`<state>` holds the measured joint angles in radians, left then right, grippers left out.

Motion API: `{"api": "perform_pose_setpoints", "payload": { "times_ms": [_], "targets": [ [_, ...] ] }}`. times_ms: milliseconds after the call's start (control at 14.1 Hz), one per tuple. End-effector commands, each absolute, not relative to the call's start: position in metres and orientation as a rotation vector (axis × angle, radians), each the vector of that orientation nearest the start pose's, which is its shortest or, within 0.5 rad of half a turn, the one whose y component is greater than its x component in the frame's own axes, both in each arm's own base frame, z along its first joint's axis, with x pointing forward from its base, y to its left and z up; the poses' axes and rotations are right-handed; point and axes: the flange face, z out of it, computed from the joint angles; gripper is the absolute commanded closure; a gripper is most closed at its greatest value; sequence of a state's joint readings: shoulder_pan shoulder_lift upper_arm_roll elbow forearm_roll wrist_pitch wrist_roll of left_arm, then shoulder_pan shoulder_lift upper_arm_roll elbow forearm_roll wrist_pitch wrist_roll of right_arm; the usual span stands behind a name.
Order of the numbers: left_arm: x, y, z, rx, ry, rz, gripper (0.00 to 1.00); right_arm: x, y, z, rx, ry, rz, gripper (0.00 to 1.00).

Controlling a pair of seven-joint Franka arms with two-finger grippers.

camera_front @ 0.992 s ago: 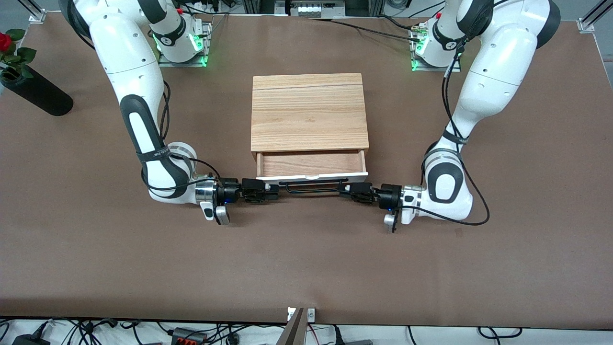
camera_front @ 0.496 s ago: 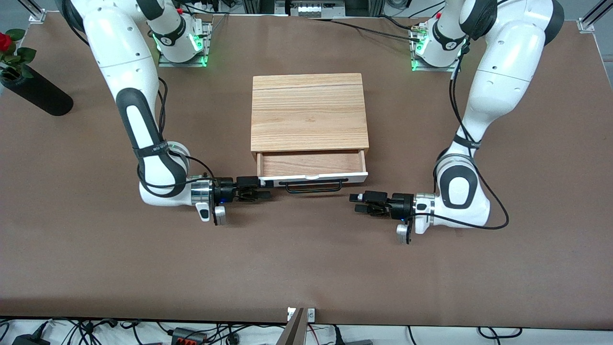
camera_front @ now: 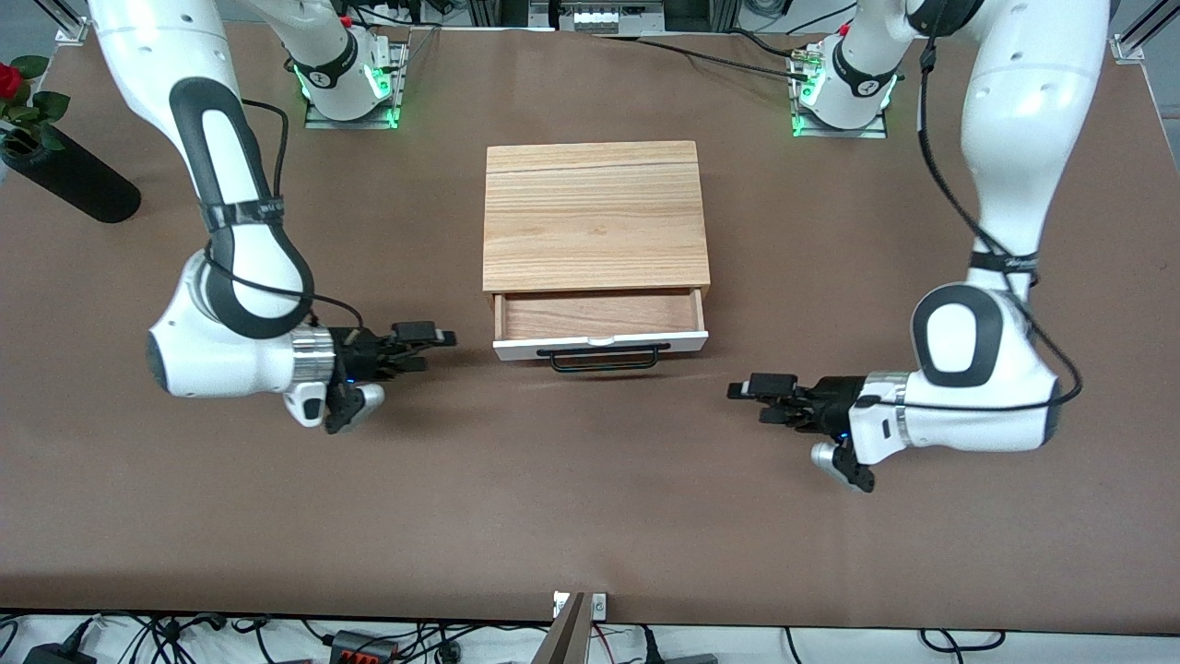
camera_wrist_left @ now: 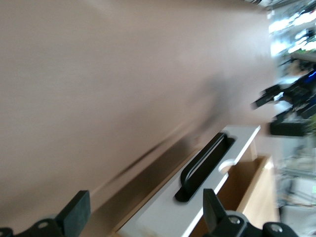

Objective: Pull top drawer with both arms simultaneously

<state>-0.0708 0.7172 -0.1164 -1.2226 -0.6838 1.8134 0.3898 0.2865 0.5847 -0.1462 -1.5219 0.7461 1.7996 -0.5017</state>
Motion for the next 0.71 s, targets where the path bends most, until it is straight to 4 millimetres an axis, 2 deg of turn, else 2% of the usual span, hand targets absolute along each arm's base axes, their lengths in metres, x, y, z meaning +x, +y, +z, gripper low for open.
{"api": "perform_pose_setpoints", "payload": {
  "times_ms": [0, 142, 354, 425, 496, 638],
  "targets": [
    [0.699, -0.140, 0.421, 2.543, -0.469, -0.132, 0.00, 0.645, 0.139, 0.373, -2.665, -0.510, 0.313, 0.00],
    [0.691, -0.113, 0.447, 2.620, -0.421, -0.222, 0.00, 0.631, 0.122, 0.422, -2.846, -0.552, 0.445, 0.00],
    [0.677, -0.089, 0.508, 2.859, -0.182, -0.207, 0.00, 0.615, 0.102, 0.493, -2.948, -0.442, 0.650, 0.00],
    [0.672, -0.084, 0.525, 2.939, -0.069, -0.182, 0.00, 0.615, 0.093, 0.518, -2.988, -0.362, 0.649, 0.00],
    [0.669, -0.078, 0.535, 2.988, 0.003, -0.163, 0.00, 0.615, 0.088, 0.534, -3.026, -0.331, 0.609, 0.00],
    [0.652, -0.070, 0.574, 3.013, 0.019, -0.105, 0.00, 0.599, 0.066, 0.572, -3.057, -0.299, 0.525, 0.00]
  ]
}}
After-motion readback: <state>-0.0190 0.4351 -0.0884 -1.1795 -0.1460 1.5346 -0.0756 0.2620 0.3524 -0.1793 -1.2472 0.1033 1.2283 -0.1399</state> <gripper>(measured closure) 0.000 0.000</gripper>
